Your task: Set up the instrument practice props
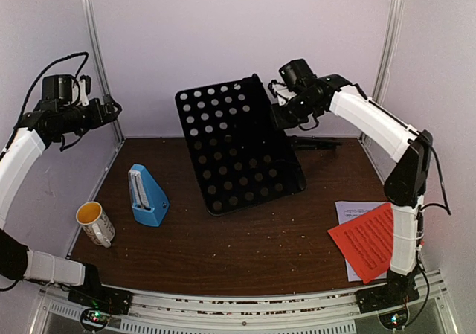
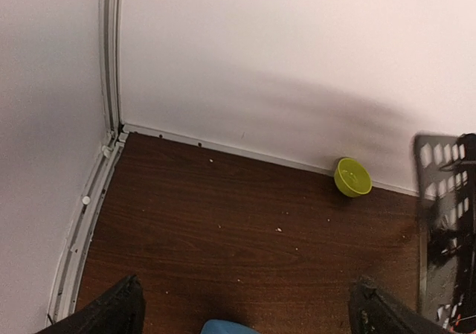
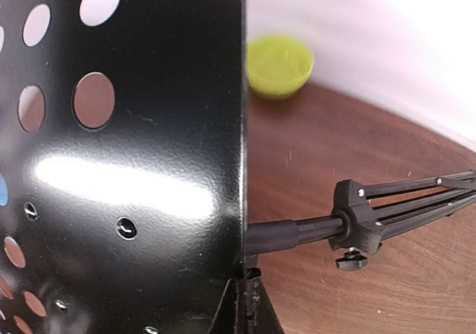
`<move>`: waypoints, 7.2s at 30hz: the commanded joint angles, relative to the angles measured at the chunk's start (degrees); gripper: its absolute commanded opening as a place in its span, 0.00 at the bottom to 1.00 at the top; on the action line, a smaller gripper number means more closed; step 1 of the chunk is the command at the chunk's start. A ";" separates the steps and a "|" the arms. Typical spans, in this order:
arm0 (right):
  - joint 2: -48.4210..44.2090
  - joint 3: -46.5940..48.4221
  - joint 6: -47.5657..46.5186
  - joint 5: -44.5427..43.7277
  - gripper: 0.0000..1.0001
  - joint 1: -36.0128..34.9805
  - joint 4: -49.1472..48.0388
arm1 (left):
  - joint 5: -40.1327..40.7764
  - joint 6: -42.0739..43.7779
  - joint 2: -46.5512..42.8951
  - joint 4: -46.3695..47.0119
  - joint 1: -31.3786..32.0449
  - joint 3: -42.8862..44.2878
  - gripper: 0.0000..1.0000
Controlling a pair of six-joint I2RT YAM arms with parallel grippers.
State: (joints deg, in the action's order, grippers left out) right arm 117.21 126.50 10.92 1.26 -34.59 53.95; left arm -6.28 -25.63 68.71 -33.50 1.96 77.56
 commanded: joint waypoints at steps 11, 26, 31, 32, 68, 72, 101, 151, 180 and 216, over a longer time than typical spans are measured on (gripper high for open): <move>-24.94 -10.58 40.13 -3.36 0.00 5.72 -49.76 | 1.47 1.54 -7.83 10.98 -0.40 0.67 0.98; -24.78 -17.93 68.50 -13.31 0.00 3.38 -79.05 | 1.18 3.59 -12.39 17.43 9.76 -8.69 0.98; -23.29 -14.88 71.37 -17.91 0.00 0.52 -81.36 | 5.79 5.15 -10.83 18.90 17.11 -9.70 0.95; -22.98 -14.45 72.53 -18.85 0.00 -0.05 -81.75 | 6.85 5.60 -10.14 18.92 18.79 -9.26 0.94; -33.26 -24.74 89.52 -35.51 0.00 -16.40 -65.03 | 13.89 18.11 24.79 49.79 48.44 -4.35 0.73; -33.14 -23.69 90.81 -35.51 0.00 -17.40 -61.80 | 20.83 18.77 27.40 48.47 50.53 -2.48 0.70; -37.00 -26.09 92.77 -36.33 0.00 -19.63 -55.25 | 29.50 21.78 33.30 53.95 50.69 -2.04 0.59; -35.16 -16.47 85.30 -39.27 0.00 -21.18 -48.39 | 23.37 39.68 35.84 54.68 50.73 -4.57 0.26; -34.28 -18.50 88.88 -37.23 0.00 -21.34 -49.65 | 28.40 27.30 33.55 55.32 51.05 -0.38 0.68; -32.09 -11.76 81.84 -36.13 0.00 -21.79 -47.68 | 14.81 48.48 30.74 54.75 47.96 -11.57 0.00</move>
State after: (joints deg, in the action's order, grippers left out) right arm 88.14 107.98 94.13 -33.39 -56.80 25.02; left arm 12.97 16.38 98.45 25.54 50.30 68.10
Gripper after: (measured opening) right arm 0.013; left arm 0.133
